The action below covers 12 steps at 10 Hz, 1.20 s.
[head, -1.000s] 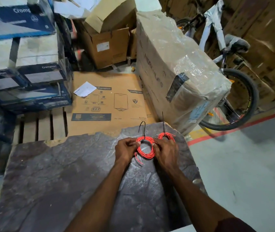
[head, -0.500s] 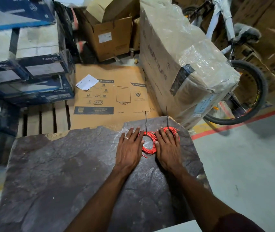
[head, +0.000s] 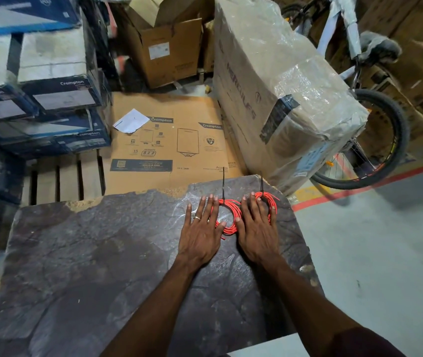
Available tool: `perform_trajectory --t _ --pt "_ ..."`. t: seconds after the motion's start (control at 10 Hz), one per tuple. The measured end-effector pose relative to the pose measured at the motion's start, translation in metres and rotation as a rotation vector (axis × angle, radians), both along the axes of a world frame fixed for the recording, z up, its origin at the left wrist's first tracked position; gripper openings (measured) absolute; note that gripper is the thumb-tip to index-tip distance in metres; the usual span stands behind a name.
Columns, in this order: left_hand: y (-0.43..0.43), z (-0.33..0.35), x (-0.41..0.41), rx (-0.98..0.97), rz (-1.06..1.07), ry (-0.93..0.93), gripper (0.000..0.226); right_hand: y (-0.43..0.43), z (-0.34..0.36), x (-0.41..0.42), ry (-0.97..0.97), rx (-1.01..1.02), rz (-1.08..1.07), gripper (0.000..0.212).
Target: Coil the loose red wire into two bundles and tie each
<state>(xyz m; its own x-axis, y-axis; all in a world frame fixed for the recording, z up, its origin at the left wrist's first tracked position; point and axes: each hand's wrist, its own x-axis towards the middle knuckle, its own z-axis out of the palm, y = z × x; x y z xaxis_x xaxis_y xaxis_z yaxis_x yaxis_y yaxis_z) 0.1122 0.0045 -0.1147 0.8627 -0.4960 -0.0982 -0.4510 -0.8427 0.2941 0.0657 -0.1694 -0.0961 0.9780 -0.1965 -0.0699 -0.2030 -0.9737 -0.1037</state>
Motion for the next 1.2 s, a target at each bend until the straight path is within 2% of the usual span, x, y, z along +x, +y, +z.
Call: perform_trajectory --t 0.3,0.7,1.2 --pt "-0.007 -0.003 -0.003 -0.007 0.027 -0.008 0.067 -0.014 0.003 -0.003 0.045 0.028 0.088 0.06" --pt "-0.022 -0.004 0.002 0.033 0.078 0.005 0.066 -0.018 0.001 -0.005 0.113 0.097 0.098 0.064" --pt "-0.01 0.029 0.001 0.014 0.099 0.055 0.062 -0.01 0.024 -0.004 0.079 0.093 0.094 0.064"
